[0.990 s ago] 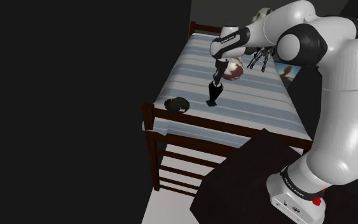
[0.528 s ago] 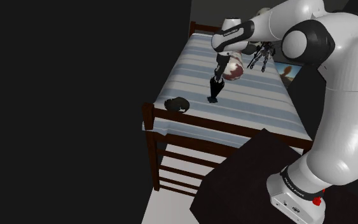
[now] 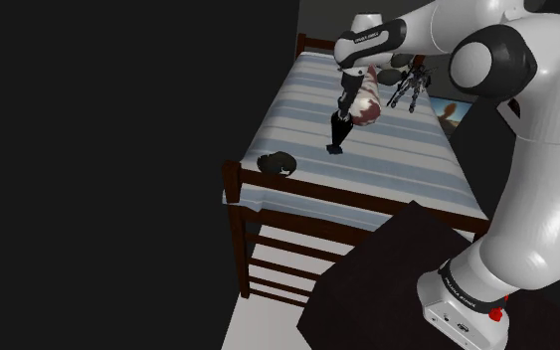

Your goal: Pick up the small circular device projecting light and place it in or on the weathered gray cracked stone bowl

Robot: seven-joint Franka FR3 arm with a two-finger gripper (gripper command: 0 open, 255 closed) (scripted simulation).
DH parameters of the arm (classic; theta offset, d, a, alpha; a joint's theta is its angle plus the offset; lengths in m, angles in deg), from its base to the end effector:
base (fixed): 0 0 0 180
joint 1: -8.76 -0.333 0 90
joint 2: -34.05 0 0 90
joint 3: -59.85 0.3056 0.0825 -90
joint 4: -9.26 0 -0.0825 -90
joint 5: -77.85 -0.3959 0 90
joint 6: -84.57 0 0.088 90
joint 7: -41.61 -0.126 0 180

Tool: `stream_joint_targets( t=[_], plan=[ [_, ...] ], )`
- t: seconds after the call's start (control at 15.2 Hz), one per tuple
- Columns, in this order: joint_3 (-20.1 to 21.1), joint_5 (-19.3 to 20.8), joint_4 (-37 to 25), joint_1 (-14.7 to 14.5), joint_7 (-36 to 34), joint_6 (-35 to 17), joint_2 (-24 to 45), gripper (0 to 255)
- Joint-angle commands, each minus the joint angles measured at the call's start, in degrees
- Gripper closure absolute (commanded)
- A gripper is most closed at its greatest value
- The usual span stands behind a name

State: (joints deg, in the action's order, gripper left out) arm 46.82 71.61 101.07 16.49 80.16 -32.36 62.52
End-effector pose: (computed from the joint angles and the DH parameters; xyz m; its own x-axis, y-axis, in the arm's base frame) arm 0.6464 -0.2197 0.3101 0.9592 0.2795 -0.0427 0.2789 -0.9601 -0.0175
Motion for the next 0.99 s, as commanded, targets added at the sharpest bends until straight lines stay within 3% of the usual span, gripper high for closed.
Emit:
stream_joint_targets(
  t=[0.0, 0.26, 0.92],
  plan=[
    [-0.10, 0.19, -0.65, -0.05, -0.10, 1.38, -0.74, 255],
    [-0.26, 0.49, -2.16, -0.10, -0.27, 3.93, -1.82, 255],
    [2.59, 1.46, -9.48, -7.76, -11.48, 10.53, -1.31, 255]
  ],
)
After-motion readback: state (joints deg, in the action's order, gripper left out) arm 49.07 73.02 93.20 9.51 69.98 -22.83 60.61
